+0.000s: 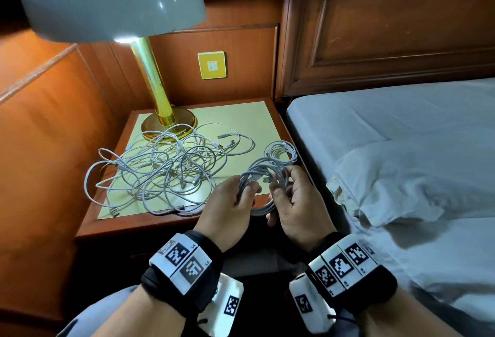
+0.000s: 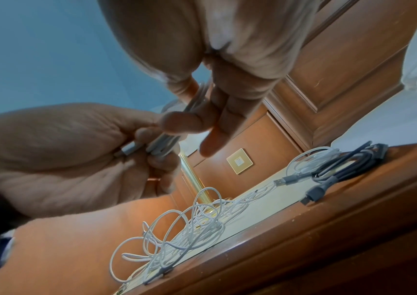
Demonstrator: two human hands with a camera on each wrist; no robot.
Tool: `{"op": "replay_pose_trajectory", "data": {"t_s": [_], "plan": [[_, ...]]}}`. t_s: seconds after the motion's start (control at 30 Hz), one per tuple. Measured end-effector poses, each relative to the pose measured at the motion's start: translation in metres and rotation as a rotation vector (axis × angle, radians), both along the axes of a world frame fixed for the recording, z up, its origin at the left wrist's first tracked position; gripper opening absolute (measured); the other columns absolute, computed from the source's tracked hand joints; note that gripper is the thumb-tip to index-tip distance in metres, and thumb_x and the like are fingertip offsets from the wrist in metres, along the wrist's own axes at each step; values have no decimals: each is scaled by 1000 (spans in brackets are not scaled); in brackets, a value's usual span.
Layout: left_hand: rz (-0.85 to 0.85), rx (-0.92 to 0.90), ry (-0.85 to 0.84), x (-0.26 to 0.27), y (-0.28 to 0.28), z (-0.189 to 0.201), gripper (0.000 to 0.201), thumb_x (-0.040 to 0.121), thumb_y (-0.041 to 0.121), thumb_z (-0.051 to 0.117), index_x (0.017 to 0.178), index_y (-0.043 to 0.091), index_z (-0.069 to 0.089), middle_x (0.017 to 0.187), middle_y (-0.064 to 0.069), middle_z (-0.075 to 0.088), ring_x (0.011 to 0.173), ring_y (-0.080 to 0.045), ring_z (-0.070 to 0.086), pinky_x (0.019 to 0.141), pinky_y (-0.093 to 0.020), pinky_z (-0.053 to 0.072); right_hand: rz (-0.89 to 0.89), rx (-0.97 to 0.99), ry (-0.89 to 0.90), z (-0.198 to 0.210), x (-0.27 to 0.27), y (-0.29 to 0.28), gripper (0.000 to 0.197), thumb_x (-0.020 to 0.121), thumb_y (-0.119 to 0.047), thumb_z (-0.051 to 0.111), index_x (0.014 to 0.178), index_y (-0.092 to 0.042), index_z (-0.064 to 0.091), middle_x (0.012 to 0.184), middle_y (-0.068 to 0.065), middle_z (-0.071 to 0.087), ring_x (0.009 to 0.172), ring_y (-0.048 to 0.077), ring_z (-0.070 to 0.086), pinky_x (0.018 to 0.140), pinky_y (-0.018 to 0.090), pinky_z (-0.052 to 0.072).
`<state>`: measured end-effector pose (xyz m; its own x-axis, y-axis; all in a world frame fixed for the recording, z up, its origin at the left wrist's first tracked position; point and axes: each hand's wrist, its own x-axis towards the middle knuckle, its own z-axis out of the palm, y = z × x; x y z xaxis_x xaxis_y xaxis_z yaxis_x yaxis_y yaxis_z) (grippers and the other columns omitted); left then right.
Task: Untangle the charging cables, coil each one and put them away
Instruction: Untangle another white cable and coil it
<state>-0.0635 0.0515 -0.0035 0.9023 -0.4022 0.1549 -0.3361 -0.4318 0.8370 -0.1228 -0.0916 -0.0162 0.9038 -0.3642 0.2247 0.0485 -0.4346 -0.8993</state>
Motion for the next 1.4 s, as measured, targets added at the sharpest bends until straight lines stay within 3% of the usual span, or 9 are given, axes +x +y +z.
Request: {"op": "replay_pose_trajectory", "data": {"t_s": [0.07,0.17,0.27,0.37,0.5,0.9,1.07,1.27,1.4], "plan": [[-26,25,-1,-2,-2,2,22,102,29,51,90,17,65,69,7,58,60,-5,50,61,-25,40,-38,-39,-10,0,0,3,7,100,-17,52,106,-14,52,65,-2,63,48,11,63,55,27,52],[-63,45,22,-3,-4,4,27,103,32,48,98,12,64,78,-7,63,73,-25,57,72,-41,47,-100,-93,5,0,1,6,9,102,-20,48,100,-13,53,64,-3,62,50,13,62,60,32,51],[-97,42,31,-4,-2,5,31,104,34,46,104,9,64,83,-14,66,80,-31,60,76,-45,47,-104,-87,30,3,1,6,11,102,-20,46,94,-14,51,59,0,61,45,7,59,55,18,46],[-107,85,44,0,1,4,33,104,34,45,103,7,63,81,-11,65,75,-28,59,74,-42,49,-67,-65,71,6,-1,7,14,103,-24,46,93,-14,49,61,3,64,40,10,60,52,24,50],[-79,169,44,6,7,1,28,102,31,47,96,12,66,64,4,50,54,-11,42,50,-21,33,-17,-101,126,7,-2,9,28,100,-39,49,93,-12,51,68,4,70,42,11,63,55,36,53],[-159,140,2,2,-3,2,32,105,34,44,79,14,48,66,0,50,61,-18,42,62,-38,40,-104,-51,204,6,2,9,40,104,-44,35,82,-14,49,67,8,68,47,17,64,64,43,54],[-203,92,-37,4,0,0,32,105,33,42,87,9,52,77,-16,59,70,-31,51,69,-45,44,-62,143,266,15,-2,10,40,105,-40,35,86,-9,51,78,14,68,42,20,65,53,34,50],[-153,-111,79,7,-2,-4,50,95,55,36,108,19,68,56,17,54,55,-7,46,61,-30,36,33,392,341,18,-1,3,41,106,-40,38,99,-5,59,82,11,69,48,33,66,53,32,50],[-147,-247,263,5,-1,-3,45,91,56,50,108,20,72,61,13,57,60,-13,48,63,-32,37,92,236,239,20,-3,-3,32,104,-38,43,103,-10,58,76,2,65,50,34,65,55,36,50]]}}
